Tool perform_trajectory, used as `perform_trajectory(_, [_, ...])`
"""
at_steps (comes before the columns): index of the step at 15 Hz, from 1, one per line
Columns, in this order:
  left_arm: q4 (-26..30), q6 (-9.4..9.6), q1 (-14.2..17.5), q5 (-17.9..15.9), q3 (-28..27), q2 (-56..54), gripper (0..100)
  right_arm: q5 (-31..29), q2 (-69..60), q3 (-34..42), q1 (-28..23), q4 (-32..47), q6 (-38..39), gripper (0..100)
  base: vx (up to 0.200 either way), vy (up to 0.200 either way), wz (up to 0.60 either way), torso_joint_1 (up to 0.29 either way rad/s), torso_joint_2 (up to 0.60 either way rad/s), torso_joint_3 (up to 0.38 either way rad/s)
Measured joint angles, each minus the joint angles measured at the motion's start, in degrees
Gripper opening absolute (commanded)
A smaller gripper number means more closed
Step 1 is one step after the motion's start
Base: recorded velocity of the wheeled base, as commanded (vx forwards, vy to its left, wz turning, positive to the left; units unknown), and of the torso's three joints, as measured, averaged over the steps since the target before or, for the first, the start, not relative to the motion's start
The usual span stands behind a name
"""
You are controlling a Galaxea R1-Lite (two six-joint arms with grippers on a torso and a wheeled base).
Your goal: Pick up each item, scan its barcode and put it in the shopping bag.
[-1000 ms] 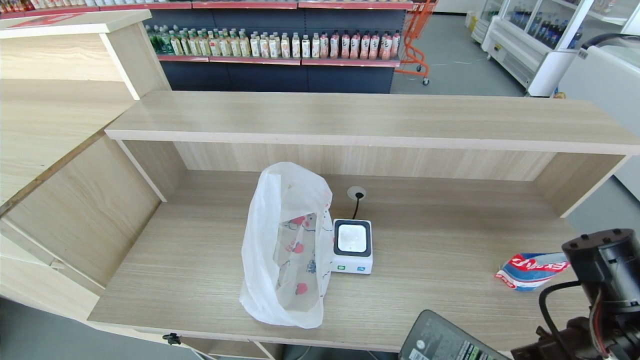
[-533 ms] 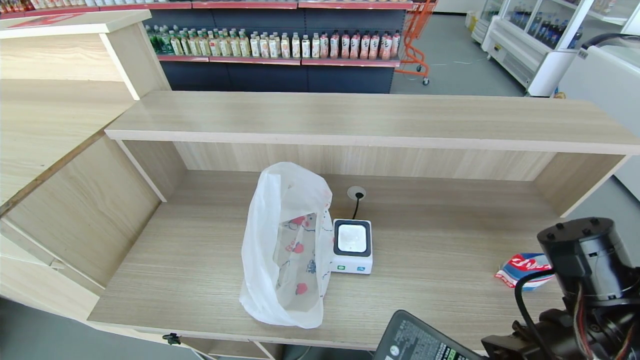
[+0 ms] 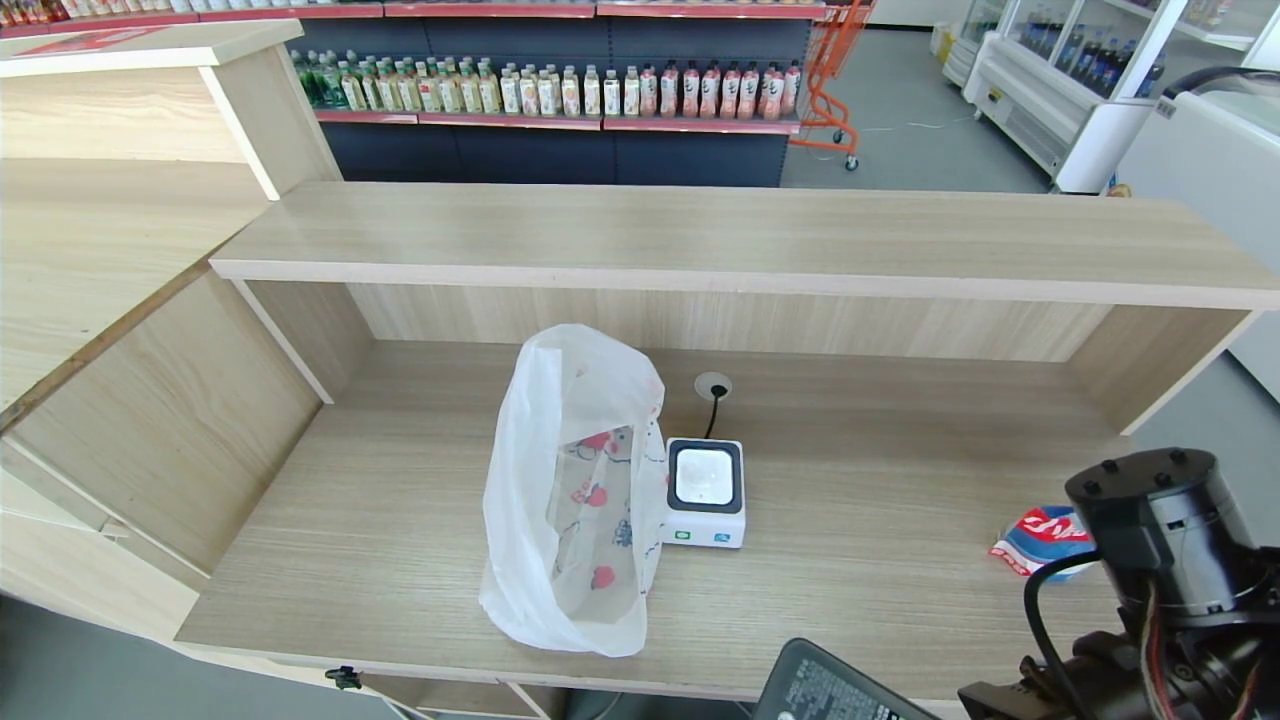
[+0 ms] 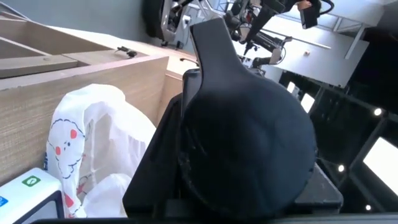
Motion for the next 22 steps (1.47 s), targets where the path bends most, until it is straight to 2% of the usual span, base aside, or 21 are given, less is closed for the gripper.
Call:
perform_trajectory(9, [0.0,-0.02,0.0,0.0,0.0,0.0,100,0.0,-0.2,0.3,-0.3,0.4,0.6,0,0.0,0.0,0.0,0.0,0.0,0.0])
perform_trajectory(10, [0.0,-0.02,0.0,0.0,0.0,0.0,100,0.0,-0.3,0.3,-0.3,0.4,1.4,0,0.0,0.0,0.0,0.0,0.0,0.0])
perform_trajectory(11, [0.0,-0.02,0.0,0.0,0.0,0.0,100,0.0,-0.4,0.2,-0.3,0.4,5.7,0,0.0,0.0,0.0,0.0,0.0,0.0])
perform_trajectory(14, [0.0,0.0,0.0,0.0,0.0,0.0,100,-0.1,-0.5,-0.5,-1.2,-1.1,26.2,0,0.0,0.0,0.0,0.0,0.0,0.0])
perform_trajectory(15, [0.0,0.0,0.0,0.0,0.0,0.0,100,-0.4,-1.3,-0.6,-3.0,-2.3,33.6,0,0.0,0.0,0.0,0.0,0.0,0.0])
perform_trajectory(17, [0.0,-0.02,0.0,0.0,0.0,0.0,100,-1.0,-4.0,0.4,-12.5,-2.4,44.2,0,0.0,0.0,0.0,0.0,0.0,0.0])
perform_trajectory(18, [0.0,0.0,0.0,0.0,0.0,0.0,100,-0.8,-5.5,1.2,-17.6,-1.6,52.0,0,0.0,0.0,0.0,0.0,0.0,0.0])
perform_trajectory(20, [0.0,0.0,0.0,0.0,0.0,0.0,100,-0.4,-8.0,1.7,-23.8,-0.7,74.8,0,0.0,0.0,0.0,0.0,0.0,0.0])
perform_trajectory(22, [0.0,0.0,0.0,0.0,0.0,0.0,100,-1.0,-9.7,0.2,-26.2,-0.8,99.8,0,0.0,0.0,0.0,0.0,0.0,0.0])
